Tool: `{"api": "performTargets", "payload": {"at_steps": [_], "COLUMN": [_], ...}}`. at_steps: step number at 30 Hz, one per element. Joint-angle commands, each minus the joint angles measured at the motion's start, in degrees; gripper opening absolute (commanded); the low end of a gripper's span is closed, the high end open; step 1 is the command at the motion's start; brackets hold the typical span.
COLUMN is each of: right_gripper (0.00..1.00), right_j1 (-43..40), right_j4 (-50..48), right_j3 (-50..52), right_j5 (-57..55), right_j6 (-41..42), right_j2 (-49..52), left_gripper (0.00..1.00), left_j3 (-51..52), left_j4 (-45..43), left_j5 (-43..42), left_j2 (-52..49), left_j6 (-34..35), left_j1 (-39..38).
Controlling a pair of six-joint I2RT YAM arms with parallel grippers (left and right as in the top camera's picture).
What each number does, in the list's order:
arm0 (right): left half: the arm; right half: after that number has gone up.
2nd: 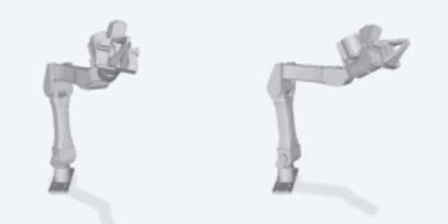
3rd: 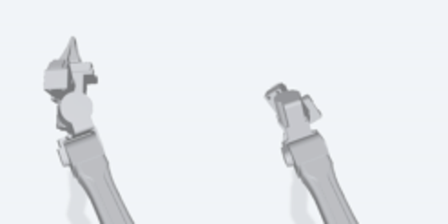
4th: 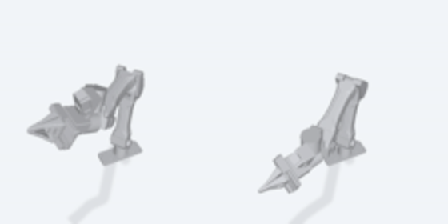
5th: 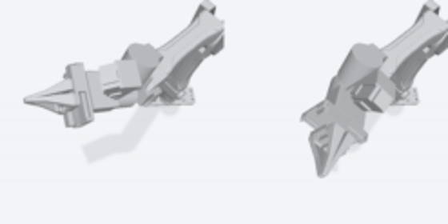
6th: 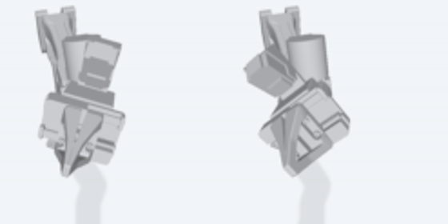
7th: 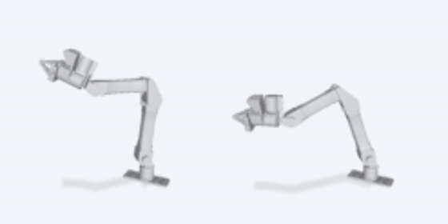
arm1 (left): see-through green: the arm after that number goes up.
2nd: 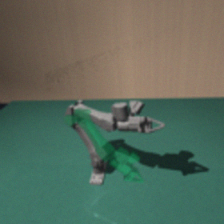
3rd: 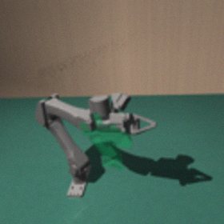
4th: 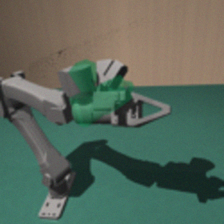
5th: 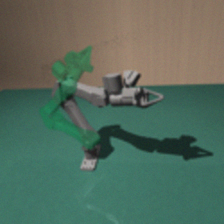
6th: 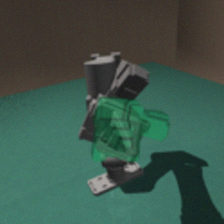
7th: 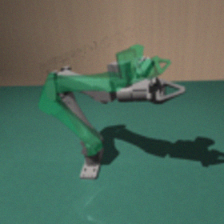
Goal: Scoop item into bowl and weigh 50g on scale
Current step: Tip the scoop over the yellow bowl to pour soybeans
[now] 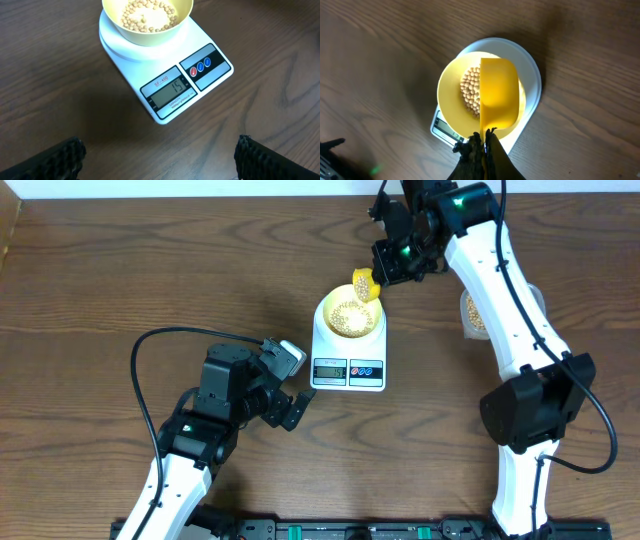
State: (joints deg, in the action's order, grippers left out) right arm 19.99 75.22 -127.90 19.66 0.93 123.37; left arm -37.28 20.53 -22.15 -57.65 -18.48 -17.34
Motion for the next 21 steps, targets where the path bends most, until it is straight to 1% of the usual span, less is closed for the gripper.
{"api": "performTargets", "payload": {"at_steps": [1,10,12,14,21], "right_gripper": [0.01,0.01,0.01,0.01,0.01], "right_j1": [1.42,1.97,1.99,2.27,2.62], "right_j4": [0.09,0.44,0.46,0.44,0.46], "right_j3": [-1.81,-1.81,-1.81,-1.81,-1.81], "right_j5": [-2.10,-3.26,-3.26,-3.26,-3.26], "right_j6": [-2.82,-4.61,-6.40,-10.38,-15.21], "right_j2": [-0.37,-0.90,-0.90,-0.92,-0.92], "left_gripper": [0.98,0.98,0.97,0.98,0.98], "left_j3": [-0.17,-0.17,-0.17,-0.17,-0.17], "left_j4": [-0.04,-0.04,-0.04,-0.04,-0.04], "left_j5": [0.33,0.33,0.33,0.33,0.33], "left_j2": [-0.07,-0.07,-0.07,-0.07,-0.07], "left_j6": [-0.79,-0.79,-0.79,-0.79,-0.79], "left_j1": [0.24,0.24,0.24,0.24,0.24]}}
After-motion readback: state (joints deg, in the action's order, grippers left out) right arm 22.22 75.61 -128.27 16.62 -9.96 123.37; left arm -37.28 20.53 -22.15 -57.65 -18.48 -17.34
